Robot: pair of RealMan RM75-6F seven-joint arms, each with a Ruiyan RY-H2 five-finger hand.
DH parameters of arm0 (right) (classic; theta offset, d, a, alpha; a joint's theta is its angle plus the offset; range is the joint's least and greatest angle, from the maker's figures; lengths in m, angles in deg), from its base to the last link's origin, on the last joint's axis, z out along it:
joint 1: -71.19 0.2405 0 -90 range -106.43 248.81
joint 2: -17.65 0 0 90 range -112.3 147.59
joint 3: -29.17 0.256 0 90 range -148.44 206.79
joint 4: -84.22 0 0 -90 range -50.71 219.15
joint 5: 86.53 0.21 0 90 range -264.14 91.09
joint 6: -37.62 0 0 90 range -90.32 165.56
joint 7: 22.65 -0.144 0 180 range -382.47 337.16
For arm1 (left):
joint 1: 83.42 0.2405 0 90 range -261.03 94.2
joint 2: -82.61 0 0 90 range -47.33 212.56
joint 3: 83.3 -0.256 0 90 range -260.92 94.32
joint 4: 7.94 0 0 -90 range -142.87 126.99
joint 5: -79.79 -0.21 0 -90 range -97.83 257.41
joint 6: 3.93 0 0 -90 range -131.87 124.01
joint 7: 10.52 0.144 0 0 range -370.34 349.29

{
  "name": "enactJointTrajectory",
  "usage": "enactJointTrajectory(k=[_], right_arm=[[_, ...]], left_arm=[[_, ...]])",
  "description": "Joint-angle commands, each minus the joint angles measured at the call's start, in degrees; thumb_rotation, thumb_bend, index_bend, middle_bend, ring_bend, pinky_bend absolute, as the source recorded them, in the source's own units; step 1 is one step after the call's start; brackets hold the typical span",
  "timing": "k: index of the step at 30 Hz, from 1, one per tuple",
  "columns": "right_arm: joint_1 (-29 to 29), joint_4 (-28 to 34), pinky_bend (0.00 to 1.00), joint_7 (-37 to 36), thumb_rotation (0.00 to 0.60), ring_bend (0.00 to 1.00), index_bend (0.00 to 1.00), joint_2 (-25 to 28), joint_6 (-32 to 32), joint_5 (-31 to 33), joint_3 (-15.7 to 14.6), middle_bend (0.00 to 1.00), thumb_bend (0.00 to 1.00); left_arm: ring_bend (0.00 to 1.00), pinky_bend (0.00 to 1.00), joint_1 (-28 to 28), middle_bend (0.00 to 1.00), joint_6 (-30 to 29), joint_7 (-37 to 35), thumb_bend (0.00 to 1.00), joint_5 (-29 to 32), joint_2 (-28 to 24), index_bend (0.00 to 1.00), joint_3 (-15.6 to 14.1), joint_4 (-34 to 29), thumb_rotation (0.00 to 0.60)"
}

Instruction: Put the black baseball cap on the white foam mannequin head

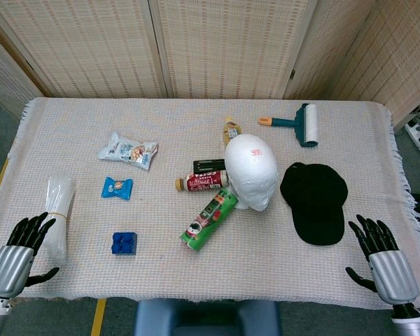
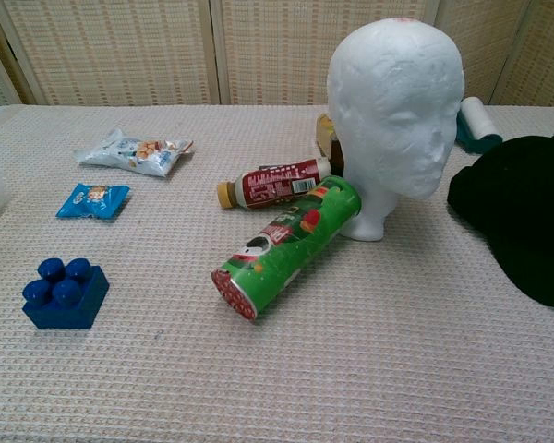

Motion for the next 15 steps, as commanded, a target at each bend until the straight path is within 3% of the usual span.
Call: enactJointTrajectory(k=[1, 4, 9, 15], right_arm=[[1.5, -7.5, 0.0, -0.8, 0.6, 0.0, 0.21, -4.7, 1.9, 0.6, 0.8, 0.0, 0.11], [2.3, -16.0, 0.0, -4.1, 0.6, 0.0, 0.3, -9.9, 1.6, 0.0, 1.0, 0.0, 0.11], [2.9, -33.9, 0.0, -7.6, 0.6, 0.0, 0.48, -20.4, -4.9, -1.9, 3.0, 0.02, 0.12], [4.2, -48.1, 0.0, -9.8, 0.6, 0.0, 0.5, -27.7, -3.8, -1.2, 2.7, 0.04, 0.12]], left_arm=[[0.0, 0.02, 0.1, 0.0, -0.8, -1.9, 0.13, -0.9, 0.0, 0.02, -0.2, 0.1, 0.6], [0.0, 0.02, 0.0, 0.0, -1.6, -4.0, 0.13, -1.6, 0.2, 0.0, -0.1, 1.1, 0.6], [0.0, 0.03, 0.1, 0.0, -3.3, -5.3, 0.13, -2.7, 0.9, 0.0, 0.2, 2.0, 0.6], [0.0, 0.03, 0.2, 0.0, -3.4, -5.7, 0.13, -2.9, 0.8, 0.0, 0.0, 1.8, 0.6]])
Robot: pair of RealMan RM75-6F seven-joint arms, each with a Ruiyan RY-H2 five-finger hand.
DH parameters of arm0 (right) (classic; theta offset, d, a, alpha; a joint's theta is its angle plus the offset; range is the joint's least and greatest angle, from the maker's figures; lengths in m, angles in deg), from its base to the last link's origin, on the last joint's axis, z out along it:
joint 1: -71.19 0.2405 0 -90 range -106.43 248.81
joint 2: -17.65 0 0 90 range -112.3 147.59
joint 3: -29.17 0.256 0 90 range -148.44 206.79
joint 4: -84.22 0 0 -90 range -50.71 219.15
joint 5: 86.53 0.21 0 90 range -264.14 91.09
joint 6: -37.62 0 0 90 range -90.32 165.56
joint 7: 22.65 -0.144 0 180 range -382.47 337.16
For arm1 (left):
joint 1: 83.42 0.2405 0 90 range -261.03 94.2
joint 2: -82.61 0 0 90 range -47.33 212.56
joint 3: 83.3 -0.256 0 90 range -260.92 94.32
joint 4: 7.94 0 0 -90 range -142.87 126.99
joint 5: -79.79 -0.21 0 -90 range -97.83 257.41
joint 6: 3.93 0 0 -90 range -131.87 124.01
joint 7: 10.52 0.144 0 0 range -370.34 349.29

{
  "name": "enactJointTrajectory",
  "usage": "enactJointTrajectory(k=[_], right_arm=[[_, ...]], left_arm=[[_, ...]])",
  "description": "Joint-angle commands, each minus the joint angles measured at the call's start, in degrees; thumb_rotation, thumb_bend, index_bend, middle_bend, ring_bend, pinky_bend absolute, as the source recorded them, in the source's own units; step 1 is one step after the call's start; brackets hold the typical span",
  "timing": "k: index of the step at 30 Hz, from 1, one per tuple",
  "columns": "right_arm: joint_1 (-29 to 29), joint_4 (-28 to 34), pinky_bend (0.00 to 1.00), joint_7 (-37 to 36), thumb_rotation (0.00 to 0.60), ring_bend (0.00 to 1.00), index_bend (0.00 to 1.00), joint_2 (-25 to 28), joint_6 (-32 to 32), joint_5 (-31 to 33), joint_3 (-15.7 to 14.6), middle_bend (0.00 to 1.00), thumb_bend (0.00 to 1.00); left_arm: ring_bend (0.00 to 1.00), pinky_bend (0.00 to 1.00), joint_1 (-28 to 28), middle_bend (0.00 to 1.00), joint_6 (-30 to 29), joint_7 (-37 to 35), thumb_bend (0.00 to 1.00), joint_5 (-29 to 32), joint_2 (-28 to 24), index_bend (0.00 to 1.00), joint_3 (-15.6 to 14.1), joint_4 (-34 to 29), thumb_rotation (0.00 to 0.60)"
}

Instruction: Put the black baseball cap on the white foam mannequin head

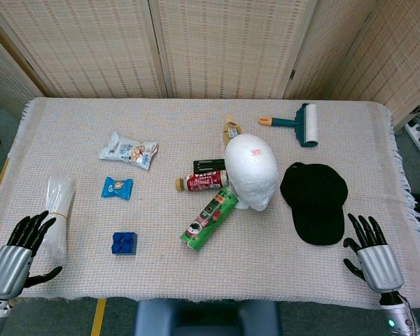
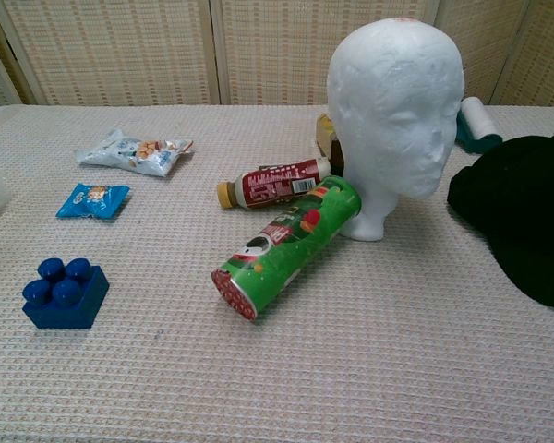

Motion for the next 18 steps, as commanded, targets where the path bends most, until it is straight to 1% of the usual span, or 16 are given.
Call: enactJointTrajectory(k=[1, 5, 11, 14, 18], right_arm=[[1.7, -12.2, 0.0, -3.3, 0.6, 0.0, 0.5, -8.5, -1.0, 0.1, 0.7, 0.04, 0.12], [2.6, -20.3, 0.0, -4.1, 0.6, 0.0, 0.5, -13.2, -0.6, 0.9, 0.9, 0.04, 0.15], [4.0, -29.8, 0.0, -2.2, 0.6, 0.0, 0.5, -18.5, -0.3, 1.0, 0.3, 0.04, 0.15], [4.7, -32.4, 0.0, -1.7, 0.6, 0.0, 0.5, -20.1, 0.6, 1.3, 0.1, 0.04, 0.15], [5.3, -35.5, 0.0, -0.8, 0.6, 0.0, 0.49, -21.9, 0.3, 1.5, -0.3, 0.04, 0.16]], left_arm=[[0.0, 0.03, 0.0, 0.0, -0.2, -0.2, 0.13, -0.1, -0.2, 0.0, 0.0, -0.2, 0.6], [0.0, 0.03, -0.1, 0.0, 0.0, -0.9, 0.13, -0.2, -0.5, 0.0, -0.1, -0.6, 0.6], [0.0, 0.03, 0.0, 0.0, -0.6, -2.1, 0.13, -0.2, -1.1, 0.0, 0.0, -1.0, 0.6], [0.0, 0.03, 0.0, 0.0, -0.7, -2.5, 0.13, 0.0, -1.4, 0.0, 0.1, -1.1, 0.6], [0.0, 0.03, 0.1, 0.0, -0.8, -2.8, 0.13, 0.3, -1.7, 0.0, 0.2, -1.5, 0.6]])
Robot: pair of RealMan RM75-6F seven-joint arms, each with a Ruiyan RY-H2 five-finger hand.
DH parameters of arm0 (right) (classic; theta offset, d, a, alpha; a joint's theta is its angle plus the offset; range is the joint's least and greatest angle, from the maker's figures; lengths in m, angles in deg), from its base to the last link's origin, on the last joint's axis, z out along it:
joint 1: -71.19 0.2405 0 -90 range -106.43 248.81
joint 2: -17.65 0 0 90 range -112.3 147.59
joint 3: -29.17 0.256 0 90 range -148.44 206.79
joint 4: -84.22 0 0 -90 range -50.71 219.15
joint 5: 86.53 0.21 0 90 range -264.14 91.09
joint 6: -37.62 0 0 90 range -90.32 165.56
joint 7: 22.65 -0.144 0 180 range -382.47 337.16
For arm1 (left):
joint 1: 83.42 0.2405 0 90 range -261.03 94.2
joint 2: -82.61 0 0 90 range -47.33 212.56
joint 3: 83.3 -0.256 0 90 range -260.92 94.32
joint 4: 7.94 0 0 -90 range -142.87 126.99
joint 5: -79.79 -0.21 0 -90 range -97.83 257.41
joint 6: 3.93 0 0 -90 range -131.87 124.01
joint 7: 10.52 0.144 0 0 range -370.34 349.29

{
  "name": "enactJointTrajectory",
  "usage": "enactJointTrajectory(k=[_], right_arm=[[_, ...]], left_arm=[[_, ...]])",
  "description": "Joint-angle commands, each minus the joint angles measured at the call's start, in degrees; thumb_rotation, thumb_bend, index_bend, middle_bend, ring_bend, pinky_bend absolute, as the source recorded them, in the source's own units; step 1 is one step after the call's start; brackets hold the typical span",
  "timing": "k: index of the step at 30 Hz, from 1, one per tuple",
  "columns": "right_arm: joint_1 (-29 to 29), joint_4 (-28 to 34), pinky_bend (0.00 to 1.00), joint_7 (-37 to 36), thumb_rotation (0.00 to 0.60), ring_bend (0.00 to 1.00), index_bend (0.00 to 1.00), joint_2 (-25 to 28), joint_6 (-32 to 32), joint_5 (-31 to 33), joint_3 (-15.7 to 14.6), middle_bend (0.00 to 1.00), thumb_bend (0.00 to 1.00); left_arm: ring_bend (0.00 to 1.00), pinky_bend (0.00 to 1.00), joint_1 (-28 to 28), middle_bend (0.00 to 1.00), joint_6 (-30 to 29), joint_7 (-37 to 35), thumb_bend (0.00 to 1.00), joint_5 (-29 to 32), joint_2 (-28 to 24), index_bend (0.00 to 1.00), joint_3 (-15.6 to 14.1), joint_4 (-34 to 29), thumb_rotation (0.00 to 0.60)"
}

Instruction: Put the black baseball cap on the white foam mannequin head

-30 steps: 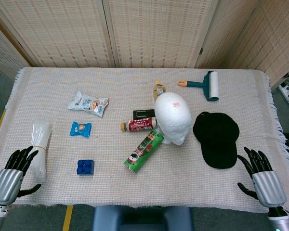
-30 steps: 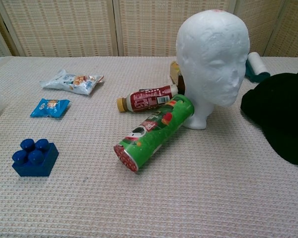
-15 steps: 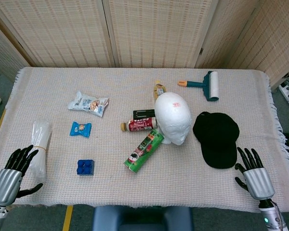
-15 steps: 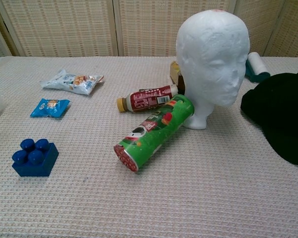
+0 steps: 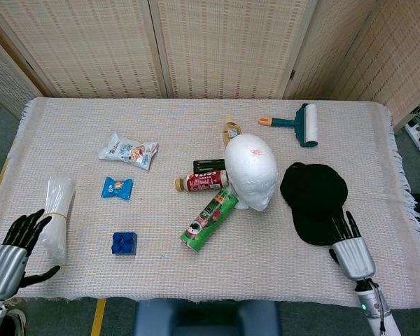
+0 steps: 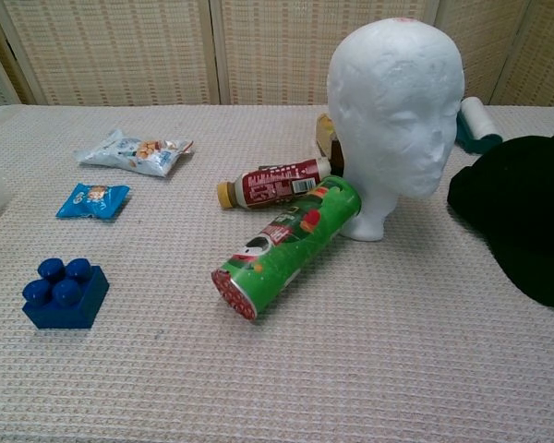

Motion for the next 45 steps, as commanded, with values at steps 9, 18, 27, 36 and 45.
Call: enactJointTrajectory(k=[9, 18, 27, 36, 45], right_arm=[[1.2, -5.5, 0.0, 2.8, 0.6, 0.0, 0.5, -3.9, 1.1, 0.7, -1.4, 0.04, 0.2], [1.6, -7.0, 0.0, 2.8, 0.6, 0.0, 0.5, -5.7, 1.1, 1.8, -1.4, 0.04, 0.21], [2.4, -8.1, 0.0, 1.8, 0.6, 0.0, 0.5, -7.3, 0.9, 3.4, -0.6, 0.05, 0.25], [3.2, -8.8, 0.0, 0.8, 0.6, 0.0, 0.51, -8.0, 1.5, 4.5, -0.3, 0.06, 0.38], [4.3, -8.2, 0.0, -4.3, 0.6, 0.0, 0.71, -8.6, -2.0, 7.5, 2.7, 0.13, 0.42]], left_arm=[[0.0, 0.03, 0.2, 0.0, -0.5, -0.7, 0.13, 0.7, -0.5, 0.0, 0.6, -1.2, 0.6], [0.0, 0.03, 0.4, 0.0, -1.2, -1.1, 0.13, 0.9, -1.2, 0.0, 0.9, -1.7, 0.6], [0.0, 0.03, 0.5, 0.0, -1.3, -1.2, 0.13, 1.2, -1.4, 0.0, 1.2, -1.8, 0.6], [0.0, 0.03, 0.6, 0.0, -1.4, -0.9, 0.13, 1.3, -1.4, 0.0, 1.4, -1.8, 0.6], [0.0, 0.03, 1.2, 0.0, -2.5, -0.1, 0.13, 1.7, -1.6, 0.0, 1.9, -2.1, 0.6]])
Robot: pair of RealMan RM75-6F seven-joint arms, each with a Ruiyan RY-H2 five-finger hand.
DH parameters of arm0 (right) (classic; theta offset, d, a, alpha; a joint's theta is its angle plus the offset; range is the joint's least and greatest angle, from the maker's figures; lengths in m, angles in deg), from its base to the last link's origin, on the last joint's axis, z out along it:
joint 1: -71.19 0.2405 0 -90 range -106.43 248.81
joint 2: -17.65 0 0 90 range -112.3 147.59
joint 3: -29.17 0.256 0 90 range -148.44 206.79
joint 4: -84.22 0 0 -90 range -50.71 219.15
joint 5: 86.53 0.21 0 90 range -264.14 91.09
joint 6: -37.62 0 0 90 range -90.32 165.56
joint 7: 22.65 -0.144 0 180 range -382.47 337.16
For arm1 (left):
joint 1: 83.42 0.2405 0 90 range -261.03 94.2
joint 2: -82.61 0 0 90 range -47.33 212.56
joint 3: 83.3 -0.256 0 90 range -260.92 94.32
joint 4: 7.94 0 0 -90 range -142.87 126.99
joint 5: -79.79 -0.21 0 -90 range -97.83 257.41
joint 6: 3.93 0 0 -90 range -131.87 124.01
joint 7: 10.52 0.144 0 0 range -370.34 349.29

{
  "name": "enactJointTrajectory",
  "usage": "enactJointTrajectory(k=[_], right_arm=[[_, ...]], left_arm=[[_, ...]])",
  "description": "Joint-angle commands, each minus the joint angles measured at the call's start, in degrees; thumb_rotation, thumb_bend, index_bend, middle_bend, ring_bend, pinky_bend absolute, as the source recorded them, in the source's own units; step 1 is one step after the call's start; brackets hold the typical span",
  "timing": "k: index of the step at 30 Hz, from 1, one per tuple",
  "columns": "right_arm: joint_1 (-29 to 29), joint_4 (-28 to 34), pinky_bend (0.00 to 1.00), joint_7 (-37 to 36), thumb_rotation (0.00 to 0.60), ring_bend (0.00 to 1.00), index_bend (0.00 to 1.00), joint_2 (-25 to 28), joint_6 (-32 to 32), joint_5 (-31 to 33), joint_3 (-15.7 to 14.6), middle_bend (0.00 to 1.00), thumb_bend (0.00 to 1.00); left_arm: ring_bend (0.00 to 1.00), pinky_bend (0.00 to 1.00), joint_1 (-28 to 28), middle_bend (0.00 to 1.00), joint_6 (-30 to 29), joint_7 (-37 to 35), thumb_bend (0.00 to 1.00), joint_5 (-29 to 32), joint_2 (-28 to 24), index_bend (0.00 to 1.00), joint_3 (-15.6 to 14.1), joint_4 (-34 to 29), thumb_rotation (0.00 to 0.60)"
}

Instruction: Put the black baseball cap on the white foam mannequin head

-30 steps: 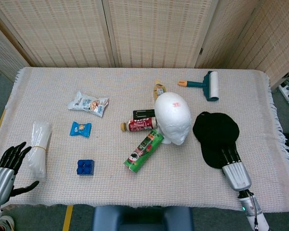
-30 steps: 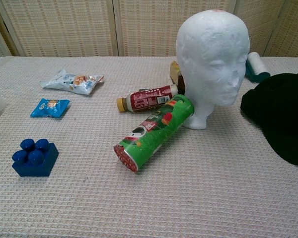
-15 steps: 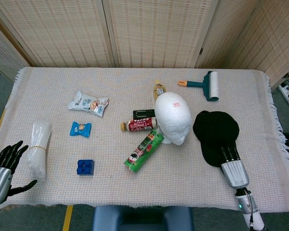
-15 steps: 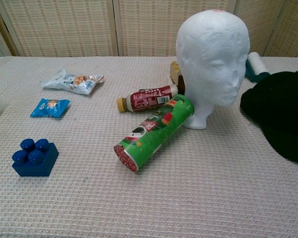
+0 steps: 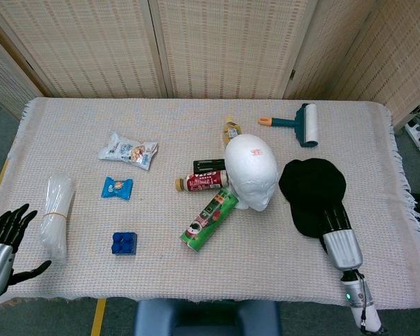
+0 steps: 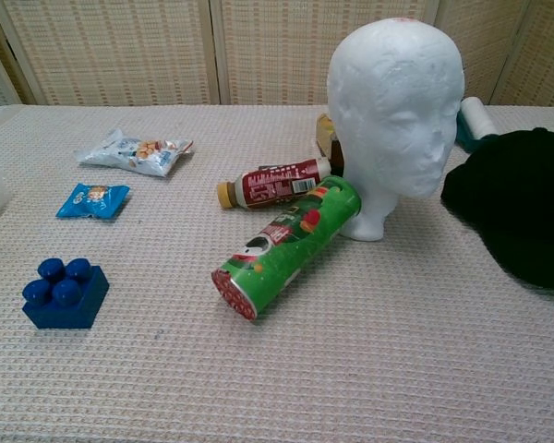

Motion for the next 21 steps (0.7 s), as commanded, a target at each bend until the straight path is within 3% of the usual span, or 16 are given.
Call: enactJointTrajectory(k=[1, 6, 10, 13, 21], right_arm=[[0.8, 0.4, 0.0, -2.3, 0.6, 0.0, 0.72, -0.2, -2.1, 2.0, 2.2, 0.14, 0.43], [2.5, 1.8, 0.0, -6.4, 0.6, 0.0, 0.8, 0.2, -6.4, 5.8, 6.5, 0.19, 0.4], [3.1, 2.1, 0.0, -7.5, 0.6, 0.0, 0.84, 0.4, -7.6, 6.9, 7.8, 0.23, 0.39], [5.0, 3.6, 0.0, -10.0, 0.6, 0.0, 0.86, 1.5, -9.4, 9.8, 11.4, 0.25, 0.39], [5.7, 4.2, 0.0, -10.6, 0.6, 0.0, 0.87, 3.1, -10.4, 10.3, 11.9, 0.25, 0.39]], left_arm=[[0.0, 0.03, 0.2, 0.0, -0.2, 0.1, 0.13, 0.1, -0.1, 0.0, 0.1, -0.1, 0.6], [0.0, 0.03, 0.3, 0.0, -0.4, -0.1, 0.13, 0.3, -0.3, 0.0, 0.2, -0.3, 0.6], [0.0, 0.03, 0.3, 0.0, -0.3, -0.1, 0.13, 0.3, -0.3, 0.0, 0.3, -0.3, 0.6], [0.0, 0.03, 0.4, 0.0, -0.3, -0.1, 0.13, 0.2, -0.3, 0.0, 0.2, -0.3, 0.6], [0.0, 0.03, 0.5, 0.0, -0.2, 0.3, 0.13, 0.2, -0.2, 0.0, 0.1, -0.1, 0.6]])
